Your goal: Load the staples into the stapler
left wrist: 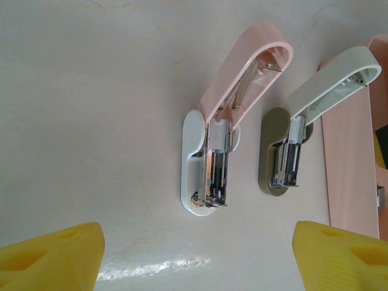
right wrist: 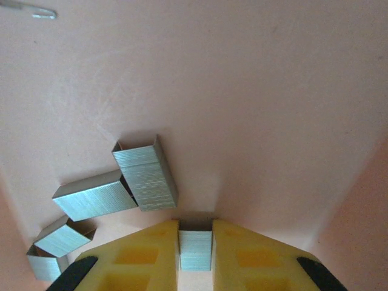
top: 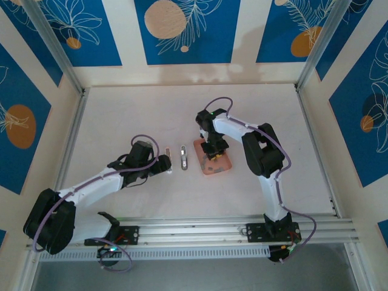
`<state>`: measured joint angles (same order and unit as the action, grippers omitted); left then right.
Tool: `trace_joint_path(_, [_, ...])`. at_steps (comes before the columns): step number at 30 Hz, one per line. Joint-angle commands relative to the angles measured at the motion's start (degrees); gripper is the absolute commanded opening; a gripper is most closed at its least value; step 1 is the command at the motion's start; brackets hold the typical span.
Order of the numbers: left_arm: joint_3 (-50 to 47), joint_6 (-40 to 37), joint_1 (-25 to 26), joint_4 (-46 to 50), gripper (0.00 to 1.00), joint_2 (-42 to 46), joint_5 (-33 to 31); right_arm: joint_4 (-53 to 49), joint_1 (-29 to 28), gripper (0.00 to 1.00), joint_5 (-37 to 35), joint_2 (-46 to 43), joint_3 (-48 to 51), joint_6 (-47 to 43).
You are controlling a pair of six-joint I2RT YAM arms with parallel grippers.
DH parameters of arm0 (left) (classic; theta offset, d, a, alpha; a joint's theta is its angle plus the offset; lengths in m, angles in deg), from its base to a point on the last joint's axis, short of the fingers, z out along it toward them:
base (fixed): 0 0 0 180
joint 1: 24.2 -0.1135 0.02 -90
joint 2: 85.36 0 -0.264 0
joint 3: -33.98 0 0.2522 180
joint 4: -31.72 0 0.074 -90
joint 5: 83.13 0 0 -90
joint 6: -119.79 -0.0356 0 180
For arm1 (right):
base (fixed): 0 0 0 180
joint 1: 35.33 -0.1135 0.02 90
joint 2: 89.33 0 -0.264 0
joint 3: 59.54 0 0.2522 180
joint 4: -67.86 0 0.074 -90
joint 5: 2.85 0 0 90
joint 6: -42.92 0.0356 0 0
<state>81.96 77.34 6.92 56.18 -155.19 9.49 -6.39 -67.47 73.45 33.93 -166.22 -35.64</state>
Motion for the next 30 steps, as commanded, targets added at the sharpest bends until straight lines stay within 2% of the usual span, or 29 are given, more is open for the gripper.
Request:
trace_joint_path(1, [1.56,-1.70,-0.60,-0.58,0.80,-0.08,1.90,6.33,-0.47,0.17,0.43,-1.79,3.69,2.31])
trace_joint_path(7, [3.36,-1.93,0.20,-5.42,0.78,-1.56,7.27,16.55,1.23,0.16,4.53,-18.79,14.83,4.18])
trace_joint_path(11, [5.58,-2.10,2.44,-9.22,0.76,-4.19,10.49,22.64,2.83,0.16,7.27,-30.33,23.28,6.62])
trace_joint_path(18, [11.59,-2.99,7.68,-9.86,0.75,-11.59,11.36,30.14,6.54,0.15,10.51,-47.30,36.75,13.66])
trace_joint_path(24, [17.05,-2.55,11.74,-11.27,0.75,-18.97,11.71,28.52,7.18,0.15,9.62,-54.90,41.25,15.69])
trace_joint_path(30, [22.55,-2.11,14.09,-11.59,0.75,-26.99,11.72,26.75,7.13,0.16,9.38,-56.96,41.69,16.26])
